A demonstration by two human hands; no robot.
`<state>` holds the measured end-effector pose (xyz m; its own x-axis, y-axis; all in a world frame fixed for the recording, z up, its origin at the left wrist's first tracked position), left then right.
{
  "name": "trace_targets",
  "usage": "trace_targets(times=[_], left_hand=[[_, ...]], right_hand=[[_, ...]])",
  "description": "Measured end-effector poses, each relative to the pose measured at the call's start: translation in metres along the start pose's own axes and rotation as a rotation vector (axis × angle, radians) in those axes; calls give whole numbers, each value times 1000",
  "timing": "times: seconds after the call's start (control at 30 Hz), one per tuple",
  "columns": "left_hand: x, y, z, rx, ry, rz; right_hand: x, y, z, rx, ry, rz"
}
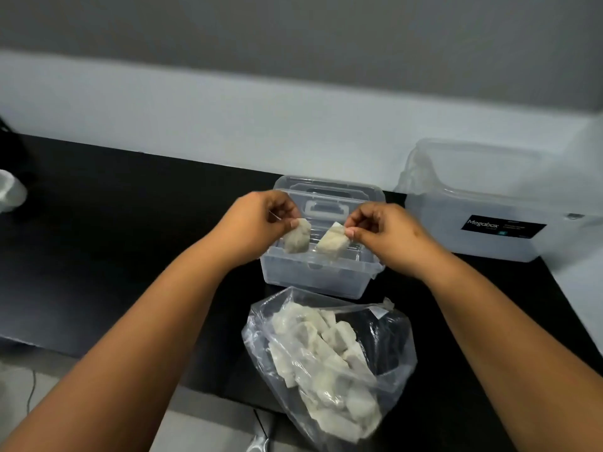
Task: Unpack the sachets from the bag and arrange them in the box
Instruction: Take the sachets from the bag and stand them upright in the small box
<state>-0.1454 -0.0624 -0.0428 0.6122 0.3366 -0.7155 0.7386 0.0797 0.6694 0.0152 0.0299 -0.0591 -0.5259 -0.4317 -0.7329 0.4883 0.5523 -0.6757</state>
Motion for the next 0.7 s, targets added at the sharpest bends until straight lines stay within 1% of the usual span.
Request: trace_targets(times=[0.13,0.23,0.37,0.47,0.53,0.7], left_hand=[[-23,-30,-35,-1,31,32],[-31,-54,-61,-3,12,47],[-32,-79,-85,8,-18,81],[-30,-95,-94,19,-51,121],[-28,-104,-98,22,-77,141],[-27,-116,-102,31,-117,201]], right_hand=[[14,-1,-54,23,42,40],[45,3,-96,51,-8,93],[93,11,-134,39,-132,271],[122,16,-147,4,-224,417],[135,22,-152,18,-266,463],[143,29,-159,46,-282,568]])
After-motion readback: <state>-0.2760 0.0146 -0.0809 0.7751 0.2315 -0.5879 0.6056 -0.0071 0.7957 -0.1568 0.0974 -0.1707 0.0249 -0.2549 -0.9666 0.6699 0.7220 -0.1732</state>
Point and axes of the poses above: each hand's wrist, its own z-axis away from the middle knuckle, its own x-axis out of the palm, y = z × x, the point moved 10 cm from there along -z, towards the middle knuckle
